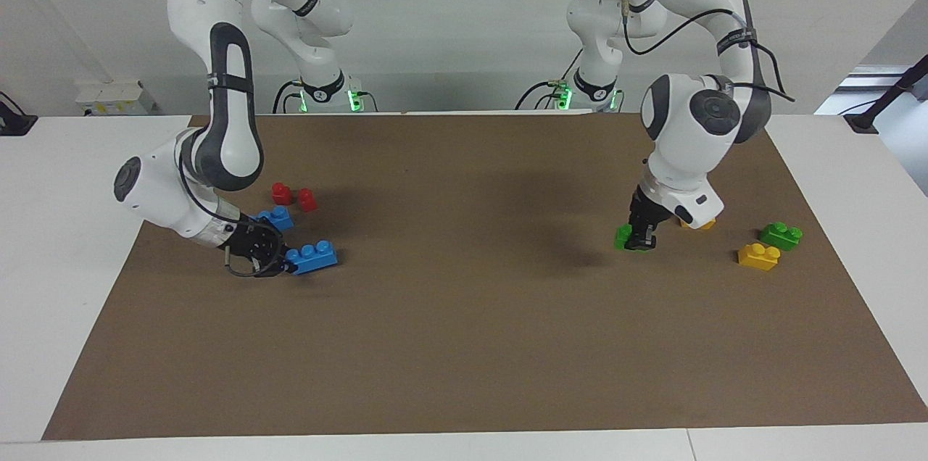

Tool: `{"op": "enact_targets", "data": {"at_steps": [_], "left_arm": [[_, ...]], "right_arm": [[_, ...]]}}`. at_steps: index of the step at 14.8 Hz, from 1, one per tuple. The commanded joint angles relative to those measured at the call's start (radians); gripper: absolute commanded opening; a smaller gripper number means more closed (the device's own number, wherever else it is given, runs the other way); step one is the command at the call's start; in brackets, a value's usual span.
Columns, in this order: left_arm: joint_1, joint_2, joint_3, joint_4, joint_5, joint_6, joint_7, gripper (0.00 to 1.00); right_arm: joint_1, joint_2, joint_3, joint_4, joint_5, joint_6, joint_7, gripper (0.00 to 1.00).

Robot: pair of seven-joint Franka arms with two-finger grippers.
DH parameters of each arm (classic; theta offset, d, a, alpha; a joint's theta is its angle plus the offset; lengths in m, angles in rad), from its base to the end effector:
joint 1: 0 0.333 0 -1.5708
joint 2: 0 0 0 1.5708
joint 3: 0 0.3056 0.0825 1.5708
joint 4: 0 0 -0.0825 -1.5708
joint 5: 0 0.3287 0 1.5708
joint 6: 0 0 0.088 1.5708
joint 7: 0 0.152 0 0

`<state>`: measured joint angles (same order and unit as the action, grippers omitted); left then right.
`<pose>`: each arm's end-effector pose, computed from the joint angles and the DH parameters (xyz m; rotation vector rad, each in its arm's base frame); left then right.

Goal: Remove green block with left arm and hold with right
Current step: 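Carry the green block toward the yellow blocks while the right gripper carries blue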

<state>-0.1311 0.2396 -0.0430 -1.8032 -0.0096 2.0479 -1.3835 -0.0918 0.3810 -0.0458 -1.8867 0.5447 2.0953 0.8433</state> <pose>0.5631 -0.0987 0.3829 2.5654 1.7836 -0.0147 0.5649 -0.0314 0.2826 -2.2042 1.6706 0.4261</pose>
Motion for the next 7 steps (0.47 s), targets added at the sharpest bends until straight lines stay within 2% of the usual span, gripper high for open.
{"op": "enact_targets", "data": {"at_steps": [1, 3, 5, 6, 7], "left_arm": [[0.096, -0.043, -0.011, -0.053, -0.023, 0.015, 0.177, 0.0], [0.155, -0.033, -0.009, -0.053, -0.038, 0.041, 0.288, 0.0], [0.197, -0.007, -0.009, -0.051, -0.044, 0.084, 0.349, 0.0], [0.209, 0.01, -0.009, -0.048, -0.044, 0.106, 0.374, 0.0], [0.215, 0.027, -0.009, -0.045, -0.046, 0.129, 0.4, 0.0]], "right_arm": [[-0.037, -0.03, 0.015, -0.034, -0.015, 0.0, -0.039, 0.0], [-0.04, -0.03, 0.015, -0.034, -0.015, 0.006, -0.035, 0.0], [-0.034, -0.03, 0.015, -0.031, -0.017, 0.006, -0.03, 0.81], [-0.032, -0.034, 0.015, -0.022, -0.017, -0.004, -0.029, 0.96], [-0.028, -0.062, 0.015, -0.022, -0.017, -0.018, -0.027, 0.98]]}}
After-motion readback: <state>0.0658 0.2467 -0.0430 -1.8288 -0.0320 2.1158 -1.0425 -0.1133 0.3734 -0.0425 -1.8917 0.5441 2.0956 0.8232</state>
